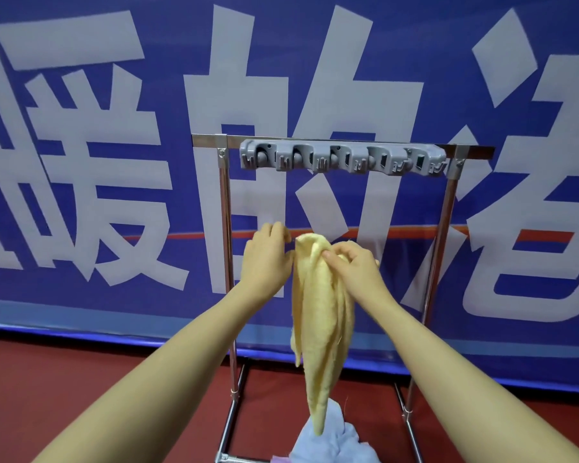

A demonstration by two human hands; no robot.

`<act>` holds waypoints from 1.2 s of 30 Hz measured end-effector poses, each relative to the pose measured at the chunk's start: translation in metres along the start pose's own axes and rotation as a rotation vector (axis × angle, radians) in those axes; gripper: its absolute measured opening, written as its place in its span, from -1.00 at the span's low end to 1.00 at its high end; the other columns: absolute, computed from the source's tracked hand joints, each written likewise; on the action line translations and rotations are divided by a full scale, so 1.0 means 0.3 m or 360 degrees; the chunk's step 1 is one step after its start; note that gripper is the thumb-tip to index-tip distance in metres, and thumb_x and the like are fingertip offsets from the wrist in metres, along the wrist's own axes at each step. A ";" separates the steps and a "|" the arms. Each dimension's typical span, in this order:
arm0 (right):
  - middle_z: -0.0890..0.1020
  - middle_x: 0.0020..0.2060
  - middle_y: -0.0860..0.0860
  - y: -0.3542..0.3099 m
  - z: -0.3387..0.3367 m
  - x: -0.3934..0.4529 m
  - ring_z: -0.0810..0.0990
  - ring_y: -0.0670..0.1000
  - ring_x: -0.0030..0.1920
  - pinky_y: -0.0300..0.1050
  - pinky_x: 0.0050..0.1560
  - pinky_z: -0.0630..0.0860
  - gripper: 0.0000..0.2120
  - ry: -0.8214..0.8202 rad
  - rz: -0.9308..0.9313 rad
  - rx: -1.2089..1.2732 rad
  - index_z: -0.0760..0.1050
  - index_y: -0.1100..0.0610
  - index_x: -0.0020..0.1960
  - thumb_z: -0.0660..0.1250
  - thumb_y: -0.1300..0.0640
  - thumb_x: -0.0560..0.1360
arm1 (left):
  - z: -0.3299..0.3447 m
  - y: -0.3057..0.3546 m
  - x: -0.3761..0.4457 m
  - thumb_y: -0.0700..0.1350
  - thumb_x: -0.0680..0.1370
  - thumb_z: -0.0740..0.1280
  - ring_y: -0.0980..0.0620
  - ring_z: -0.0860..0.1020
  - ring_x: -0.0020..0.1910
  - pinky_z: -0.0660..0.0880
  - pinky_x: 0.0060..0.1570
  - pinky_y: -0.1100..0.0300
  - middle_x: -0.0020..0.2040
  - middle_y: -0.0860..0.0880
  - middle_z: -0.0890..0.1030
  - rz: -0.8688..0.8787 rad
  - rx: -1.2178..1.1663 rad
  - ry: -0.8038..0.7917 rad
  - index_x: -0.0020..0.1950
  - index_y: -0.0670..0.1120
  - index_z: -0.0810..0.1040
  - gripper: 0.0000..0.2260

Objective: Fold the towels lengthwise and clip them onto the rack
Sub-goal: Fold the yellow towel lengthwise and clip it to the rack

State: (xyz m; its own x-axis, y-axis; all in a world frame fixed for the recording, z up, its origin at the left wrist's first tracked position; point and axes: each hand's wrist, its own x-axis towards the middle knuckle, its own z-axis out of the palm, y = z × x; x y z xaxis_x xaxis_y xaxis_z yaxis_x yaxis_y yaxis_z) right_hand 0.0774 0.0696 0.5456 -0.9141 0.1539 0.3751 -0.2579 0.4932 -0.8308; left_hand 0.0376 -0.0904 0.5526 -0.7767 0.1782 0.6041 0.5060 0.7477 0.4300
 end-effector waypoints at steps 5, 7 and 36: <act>0.53 -0.07 0.00 -0.008 -0.005 -0.001 0.47 -0.18 -0.09 -0.37 -0.01 0.31 -0.91 -0.0020 -0.0073 -0.0072 0.53 0.03 -0.07 0.26 0.15 0.56 | 0.044 0.003 -0.040 0.03 0.60 0.13 -0.05 0.49 -0.07 0.38 0.05 0.03 -0.07 -0.02 0.55 -0.0112 0.0049 -0.0089 -0.07 -0.10 0.54 -0.73; 0.52 -0.12 -0.04 0.007 0.006 -0.002 0.48 -0.13 -0.06 -0.24 0.14 0.29 -0.89 0.0008 -0.0111 -0.0187 0.54 0.00 -0.09 0.26 0.14 0.55 | 0.062 0.021 -0.051 0.14 0.60 0.08 -0.02 0.46 -0.07 0.29 0.07 0.07 -0.09 0.01 0.53 -0.0134 -0.0013 -0.0185 -0.12 -0.09 0.53 -0.62; 0.56 -0.07 -0.03 0.051 -0.055 -0.051 0.23 -0.13 -0.03 -0.14 0.04 0.22 -0.86 0.0099 0.0106 -0.0203 0.59 0.06 -0.10 0.29 0.04 0.53 | 0.032 0.140 -0.010 -0.25 0.53 0.19 0.14 0.55 -0.01 0.51 0.05 0.25 0.01 0.01 0.66 -0.0088 -0.0574 -0.0170 0.08 -0.08 0.63 -0.73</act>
State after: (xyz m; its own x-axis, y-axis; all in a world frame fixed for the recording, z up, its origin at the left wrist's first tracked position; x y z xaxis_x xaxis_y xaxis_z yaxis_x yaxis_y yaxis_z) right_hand 0.0926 0.0890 0.5339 -0.9056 0.2411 0.3489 -0.1516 0.5843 -0.7973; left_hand 0.0577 -0.0534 0.5623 -0.8315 0.2237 0.5085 0.5471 0.4884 0.6798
